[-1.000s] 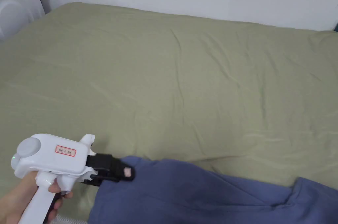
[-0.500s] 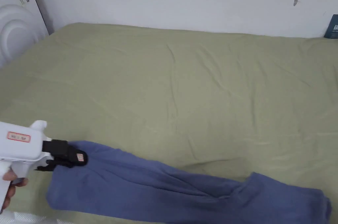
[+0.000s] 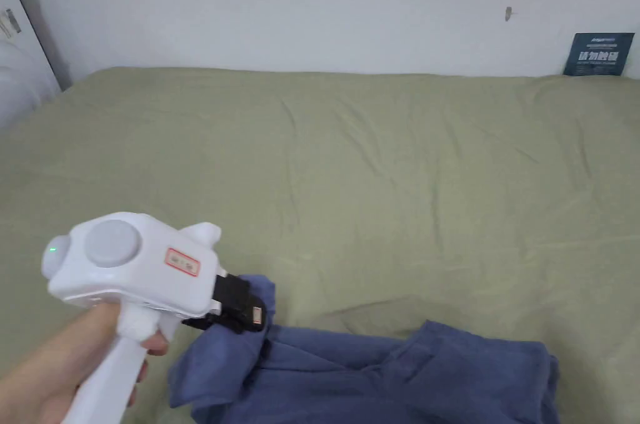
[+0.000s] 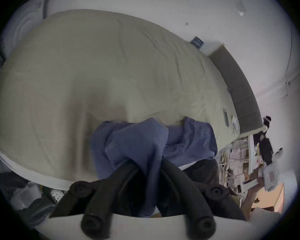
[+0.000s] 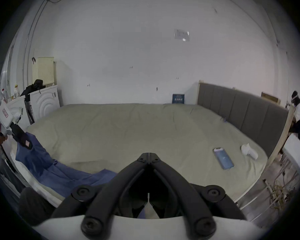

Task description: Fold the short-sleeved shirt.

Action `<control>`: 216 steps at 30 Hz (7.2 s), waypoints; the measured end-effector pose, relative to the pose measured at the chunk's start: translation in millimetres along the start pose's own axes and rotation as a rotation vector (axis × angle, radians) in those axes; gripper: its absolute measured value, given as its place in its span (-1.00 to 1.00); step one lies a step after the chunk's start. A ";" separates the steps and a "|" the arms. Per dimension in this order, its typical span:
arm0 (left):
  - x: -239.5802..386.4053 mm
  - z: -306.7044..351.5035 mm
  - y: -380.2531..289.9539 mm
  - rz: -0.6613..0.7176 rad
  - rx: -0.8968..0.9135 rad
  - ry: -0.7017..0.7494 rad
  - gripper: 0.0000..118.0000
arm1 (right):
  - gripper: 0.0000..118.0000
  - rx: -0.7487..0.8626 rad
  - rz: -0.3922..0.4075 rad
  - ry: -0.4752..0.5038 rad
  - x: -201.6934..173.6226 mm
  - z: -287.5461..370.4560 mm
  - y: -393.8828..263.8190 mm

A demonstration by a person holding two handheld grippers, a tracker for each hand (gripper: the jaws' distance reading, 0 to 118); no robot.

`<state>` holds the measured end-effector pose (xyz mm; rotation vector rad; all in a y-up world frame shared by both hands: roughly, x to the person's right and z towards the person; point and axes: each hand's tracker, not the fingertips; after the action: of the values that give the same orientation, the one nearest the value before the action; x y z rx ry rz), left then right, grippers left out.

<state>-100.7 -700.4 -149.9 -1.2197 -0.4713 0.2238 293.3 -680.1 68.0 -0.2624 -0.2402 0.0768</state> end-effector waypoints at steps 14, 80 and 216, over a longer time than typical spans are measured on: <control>68.4 -128.2 2.3 -0.057 -0.086 -0.088 1.00 | -1.00 -0.074 -0.073 0.072 -8.3 -5.4 -14.0; -148.8 53.2 -38.8 0.322 0.149 0.009 -0.79 | -1.00 0.067 -0.053 0.084 -21.4 2.5 46.8; 161.9 59.7 -1.1 -0.301 1.029 0.265 -0.99 | -1.00 0.157 0.030 0.023 -32.5 -74.6 104.5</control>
<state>14.6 -583.6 -96.3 -0.1576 -0.2349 0.0228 275.5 -601.4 -37.0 -0.1105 -0.2061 0.1219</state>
